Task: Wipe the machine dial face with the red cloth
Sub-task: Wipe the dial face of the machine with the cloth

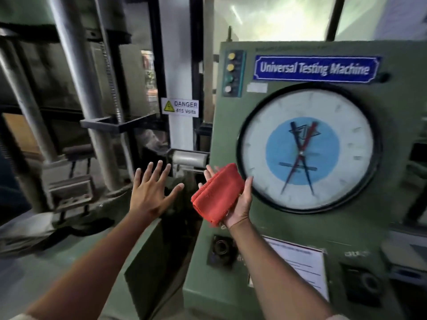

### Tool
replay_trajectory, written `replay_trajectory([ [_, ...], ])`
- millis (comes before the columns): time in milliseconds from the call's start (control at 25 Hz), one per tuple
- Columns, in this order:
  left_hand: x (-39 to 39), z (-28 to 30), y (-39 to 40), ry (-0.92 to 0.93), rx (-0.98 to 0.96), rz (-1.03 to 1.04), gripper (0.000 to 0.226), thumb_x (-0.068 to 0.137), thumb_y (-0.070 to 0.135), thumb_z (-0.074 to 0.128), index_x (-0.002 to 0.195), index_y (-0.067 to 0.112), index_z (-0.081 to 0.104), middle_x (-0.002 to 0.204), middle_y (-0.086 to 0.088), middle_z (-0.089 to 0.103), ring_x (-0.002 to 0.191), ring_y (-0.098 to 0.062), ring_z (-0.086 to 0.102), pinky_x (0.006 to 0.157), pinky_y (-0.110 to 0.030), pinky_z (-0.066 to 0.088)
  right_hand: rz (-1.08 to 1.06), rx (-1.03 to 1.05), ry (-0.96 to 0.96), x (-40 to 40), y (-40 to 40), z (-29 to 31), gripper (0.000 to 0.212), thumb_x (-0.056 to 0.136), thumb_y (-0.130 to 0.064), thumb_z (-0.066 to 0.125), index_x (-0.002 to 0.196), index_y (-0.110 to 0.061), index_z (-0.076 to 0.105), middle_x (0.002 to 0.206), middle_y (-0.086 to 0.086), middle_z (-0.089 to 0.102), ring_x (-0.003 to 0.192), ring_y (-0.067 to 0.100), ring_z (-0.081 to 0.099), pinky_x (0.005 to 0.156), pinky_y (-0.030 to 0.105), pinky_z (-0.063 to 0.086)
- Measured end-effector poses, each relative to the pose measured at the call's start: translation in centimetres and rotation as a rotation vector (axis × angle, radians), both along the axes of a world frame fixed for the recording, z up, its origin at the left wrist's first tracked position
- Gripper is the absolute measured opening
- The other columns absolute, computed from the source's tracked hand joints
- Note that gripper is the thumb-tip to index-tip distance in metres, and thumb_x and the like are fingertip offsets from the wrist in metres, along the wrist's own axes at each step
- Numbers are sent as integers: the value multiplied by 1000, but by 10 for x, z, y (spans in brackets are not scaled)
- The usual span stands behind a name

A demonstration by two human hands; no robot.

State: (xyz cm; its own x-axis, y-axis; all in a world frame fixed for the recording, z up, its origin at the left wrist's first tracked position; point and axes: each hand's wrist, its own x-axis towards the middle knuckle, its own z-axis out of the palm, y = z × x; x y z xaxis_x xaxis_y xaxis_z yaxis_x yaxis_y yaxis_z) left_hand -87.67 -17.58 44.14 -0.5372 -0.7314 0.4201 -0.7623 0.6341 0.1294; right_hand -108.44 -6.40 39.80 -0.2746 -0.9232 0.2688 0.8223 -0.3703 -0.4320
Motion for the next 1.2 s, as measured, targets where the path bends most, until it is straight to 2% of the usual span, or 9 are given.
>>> replay_trajectory([
  [200, -110, 30, 23, 23, -28, -84, 106, 85, 86, 6, 173, 30, 16, 183, -1, 6, 169, -23, 0, 136, -50, -7, -125, -41, 4, -110, 42, 39, 109, 96, -85, 36, 168, -5, 23, 164, 22, 48, 151, 35, 49, 111, 60, 51],
  [440, -222, 54, 8, 54, -59, -184, 105, 84, 87, 5, 174, 33, 8, 183, 0, 3, 169, -24, 1, 135, -50, -7, -322, 58, 0, -212, 57, 73, 94, 91, -79, 54, 153, -8, 53, 156, 22, 58, 141, 35, 61, 120, 59, 42],
  [600, -297, 70, -17, 99, -94, -288, 104, 84, 88, 4, 174, 34, 5, 183, 0, 4, 169, -26, 3, 136, -51, -5, -508, 206, -49, -272, 56, 100, 77, 88, -73, 68, 128, -8, 74, 140, 19, 71, 120, 31, 74, 115, 51, 50],
  [720, -351, 83, -46, 149, -127, -361, 102, 87, 87, 8, 174, 35, 4, 183, 3, 2, 169, -27, 4, 136, -52, -4, -712, 310, -14, -314, 42, 137, 60, 89, -72, 70, 105, -14, 79, 104, 10, 78, 91, 26, 77, 90, 44, 62],
  [840, -396, 93, -76, 174, -191, -423, 99, 90, 85, 12, 174, 32, 3, 182, 4, -5, 169, -29, 3, 136, -54, -4, -1100, 521, 245, -351, 22, 171, 52, 102, -67, 57, 109, -16, 67, 89, 9, 78, 67, 18, 74, 59, 32, 60],
  [920, -415, 91, -92, 192, -265, -461, 96, 94, 82, 17, 174, 29, 2, 181, 3, -7, 169, -28, 1, 135, -53, -5, -1528, 767, 571, -378, 17, 173, 47, 108, -50, 55, 141, -17, 59, 137, 20, 70, 108, 28, 74, 85, 40, 59],
  [1000, -430, 83, -103, 221, -366, -483, 94, 99, 78, 23, 174, 24, 6, 182, 0, -4, 169, -26, 1, 135, -50, -7, -1832, 1078, 987, -409, 17, 162, 73, 106, -30, 62, 169, -16, 28, 177, 16, 25, 161, 29, 32, 121, 53, 36],
  [1080, -442, 74, -107, 237, -453, -502, 93, 102, 73, 28, 174, 17, 11, 183, -4, 5, 169, -24, 6, 136, -46, -7, -1883, 1280, 1146, -429, 18, 144, 92, 99, -25, 67, 172, -21, 11, 181, 10, 3, 167, 27, 6, 128, 62, 21],
  [1200, -451, 58, -109, 275, -504, -489, 93, 103, 71, 28, 173, 11, 15, 182, -7, 13, 168, -22, 12, 137, -44, -5, -1815, 1341, 1099, -438, 10, 115, 91, 103, -43, 59, 172, -21, 4, 181, 11, -1, 168, 28, 0, 129, 67, 14],
])
